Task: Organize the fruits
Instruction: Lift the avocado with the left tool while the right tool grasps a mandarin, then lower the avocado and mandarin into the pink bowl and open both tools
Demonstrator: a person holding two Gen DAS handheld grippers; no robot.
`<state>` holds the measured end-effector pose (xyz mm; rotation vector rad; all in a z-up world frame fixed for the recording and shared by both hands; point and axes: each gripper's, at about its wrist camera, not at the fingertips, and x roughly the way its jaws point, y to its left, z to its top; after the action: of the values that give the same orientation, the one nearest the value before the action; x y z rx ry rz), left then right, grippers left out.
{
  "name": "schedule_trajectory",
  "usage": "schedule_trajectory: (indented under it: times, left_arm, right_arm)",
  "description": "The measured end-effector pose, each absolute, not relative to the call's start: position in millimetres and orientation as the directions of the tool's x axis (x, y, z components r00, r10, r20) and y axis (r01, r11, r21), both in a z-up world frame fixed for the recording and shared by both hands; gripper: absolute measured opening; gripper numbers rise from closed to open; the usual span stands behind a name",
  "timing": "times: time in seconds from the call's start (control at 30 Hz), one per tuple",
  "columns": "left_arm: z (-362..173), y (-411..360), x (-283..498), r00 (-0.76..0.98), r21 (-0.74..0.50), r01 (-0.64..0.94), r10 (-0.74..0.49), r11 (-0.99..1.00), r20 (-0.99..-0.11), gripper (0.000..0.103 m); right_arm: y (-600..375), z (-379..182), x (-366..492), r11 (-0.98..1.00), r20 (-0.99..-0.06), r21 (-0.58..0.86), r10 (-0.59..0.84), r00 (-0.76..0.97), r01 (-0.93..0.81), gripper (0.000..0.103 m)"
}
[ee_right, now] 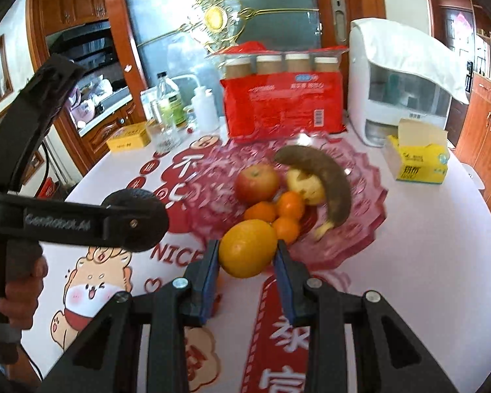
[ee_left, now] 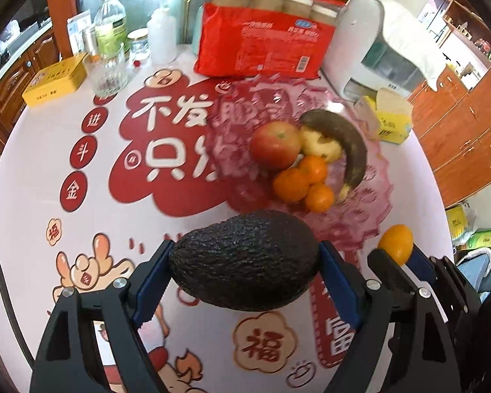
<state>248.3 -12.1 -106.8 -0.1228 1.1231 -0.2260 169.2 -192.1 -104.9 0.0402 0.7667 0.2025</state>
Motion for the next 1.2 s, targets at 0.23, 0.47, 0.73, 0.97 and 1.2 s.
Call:
schedule_trajectory:
  times: [0.23, 0.47, 0.73, 0.97, 1.2]
  left_arm:
    - [-98.6, -45.3, 260.5, 0.432, -0.201, 0.122, -0.234, 0.972, -0.871, 0.085]
    - [-101.6, -70.1, 275.3, 0.427, -0.195, 0.101, -0.220, 0.976, -0.877, 0.085]
    - [-117.5, -79.9, 285.4, 0.384, -0.186, 0.056, -0.193, 0.981, -0.903, 0.085]
    - [-127.7, -80.3, 287.4, 0.342, -0.174, 0.046, -0.179, 0.984, -0.923, 0.085]
    - [-134.6, -76.5, 288.7, 0.314, -0.181, 0.030, -0.181, 0.983, -0.932, 0.085]
  right_arm:
    - [-226.7, -102.1, 187.0, 0.978, -0.682, 0.092, 0.198, 0.704, -0.187, 0.033]
    - [-254.6, -108.3, 200.8, 0.972, -0.691, 0.126, 0.230, 0.686, -0.198, 0.033]
    - [-259.2, -121.4, 211.7, 0.957, -0.703, 0.145, 0.278, 0.654, -0.251, 0.033]
    - [-255.6, -130.4, 217.4, 0.955, -0.717, 0.153, 0.285, 0.636, -0.256, 0.034]
    - [-255.5, -133.6, 220.2, 0.960, -0.732, 0.151, 0.270, 0.626, -0.237, 0.037]
